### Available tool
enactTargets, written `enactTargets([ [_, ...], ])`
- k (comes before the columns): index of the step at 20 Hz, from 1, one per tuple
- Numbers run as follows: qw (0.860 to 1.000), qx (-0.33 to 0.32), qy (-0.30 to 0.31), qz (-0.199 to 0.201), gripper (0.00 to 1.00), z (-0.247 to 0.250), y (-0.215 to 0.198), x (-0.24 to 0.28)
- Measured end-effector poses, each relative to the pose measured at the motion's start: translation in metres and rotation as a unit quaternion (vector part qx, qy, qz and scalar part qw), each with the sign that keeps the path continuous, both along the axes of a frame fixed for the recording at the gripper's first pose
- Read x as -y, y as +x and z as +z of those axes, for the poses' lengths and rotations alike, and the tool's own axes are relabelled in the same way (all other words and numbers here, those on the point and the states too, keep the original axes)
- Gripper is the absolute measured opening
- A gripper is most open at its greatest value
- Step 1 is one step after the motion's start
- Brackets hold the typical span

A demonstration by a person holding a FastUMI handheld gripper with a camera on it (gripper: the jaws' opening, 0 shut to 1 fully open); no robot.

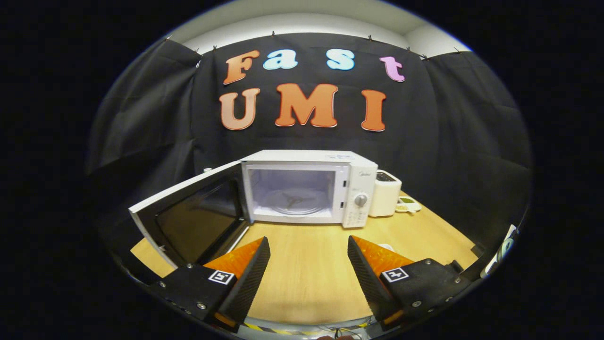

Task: Open the microwave, put the food inside, and close the microwave door.

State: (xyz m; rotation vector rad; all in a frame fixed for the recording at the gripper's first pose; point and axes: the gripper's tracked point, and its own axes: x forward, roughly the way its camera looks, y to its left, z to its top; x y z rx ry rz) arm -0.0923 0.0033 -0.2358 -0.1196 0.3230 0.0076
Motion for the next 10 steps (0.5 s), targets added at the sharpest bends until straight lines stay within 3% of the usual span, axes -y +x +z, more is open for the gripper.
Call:
enactTargets([
  [3, 0.999, 0.015, -0.027, -0.027, 0.97, -0.001, 0.020, 0.066],
  [10, 0.996, -0.031, 0.003, -0.078, 0.97, -0.064, 0.037, 0.162],
])
